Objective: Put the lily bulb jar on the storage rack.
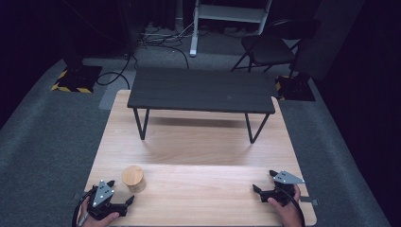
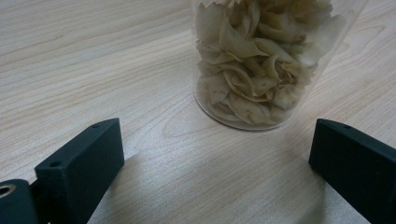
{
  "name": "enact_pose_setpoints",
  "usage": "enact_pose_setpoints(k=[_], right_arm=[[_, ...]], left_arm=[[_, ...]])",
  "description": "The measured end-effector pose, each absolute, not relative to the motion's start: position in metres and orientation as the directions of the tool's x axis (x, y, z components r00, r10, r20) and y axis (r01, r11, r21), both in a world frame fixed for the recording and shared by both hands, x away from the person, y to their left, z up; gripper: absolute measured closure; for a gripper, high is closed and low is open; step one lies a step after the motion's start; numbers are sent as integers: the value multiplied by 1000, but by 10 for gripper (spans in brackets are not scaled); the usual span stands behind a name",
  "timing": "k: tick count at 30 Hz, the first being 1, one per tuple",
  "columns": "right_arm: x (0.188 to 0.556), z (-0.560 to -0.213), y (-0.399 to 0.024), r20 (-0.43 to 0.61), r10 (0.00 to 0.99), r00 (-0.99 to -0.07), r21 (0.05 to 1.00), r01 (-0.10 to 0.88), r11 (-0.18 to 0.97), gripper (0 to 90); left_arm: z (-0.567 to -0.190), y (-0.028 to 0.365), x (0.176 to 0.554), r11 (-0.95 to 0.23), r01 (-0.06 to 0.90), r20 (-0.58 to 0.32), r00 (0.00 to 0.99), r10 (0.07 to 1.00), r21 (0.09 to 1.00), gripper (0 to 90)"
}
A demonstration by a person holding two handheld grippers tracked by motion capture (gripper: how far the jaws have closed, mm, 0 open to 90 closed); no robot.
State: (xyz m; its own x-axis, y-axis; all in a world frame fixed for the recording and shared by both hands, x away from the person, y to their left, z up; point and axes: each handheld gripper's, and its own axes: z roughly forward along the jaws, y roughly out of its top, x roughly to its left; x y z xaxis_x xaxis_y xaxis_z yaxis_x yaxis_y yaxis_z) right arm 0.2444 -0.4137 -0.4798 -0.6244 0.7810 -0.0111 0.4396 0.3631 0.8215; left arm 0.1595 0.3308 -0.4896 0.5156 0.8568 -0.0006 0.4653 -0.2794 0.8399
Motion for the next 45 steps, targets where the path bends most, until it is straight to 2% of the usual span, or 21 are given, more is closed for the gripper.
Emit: enact_pose_setpoints(k=[22, 27, 34, 45], right_arm=[[245, -480, -414, -11, 781, -624, 822, 440, 363, 0], [245, -480, -414, -11, 781, -625, 821, 440, 363, 0], [245, -480, -414, -11, 781, -624, 821, 440, 363, 0], [245, -480, -414, -11, 781, -625, 822, 439, 363, 0]], left_arm=[[-489, 332, 162, -282, 466, -3, 523, 853, 839, 26], [-486, 331, 161, -308, 449, 26, 532, 846, 839, 27], [-463, 328, 170, -305, 406, 35, 552, 833, 861, 30], [-446, 312, 196, -351, 406, 36, 608, 793, 844, 28]])
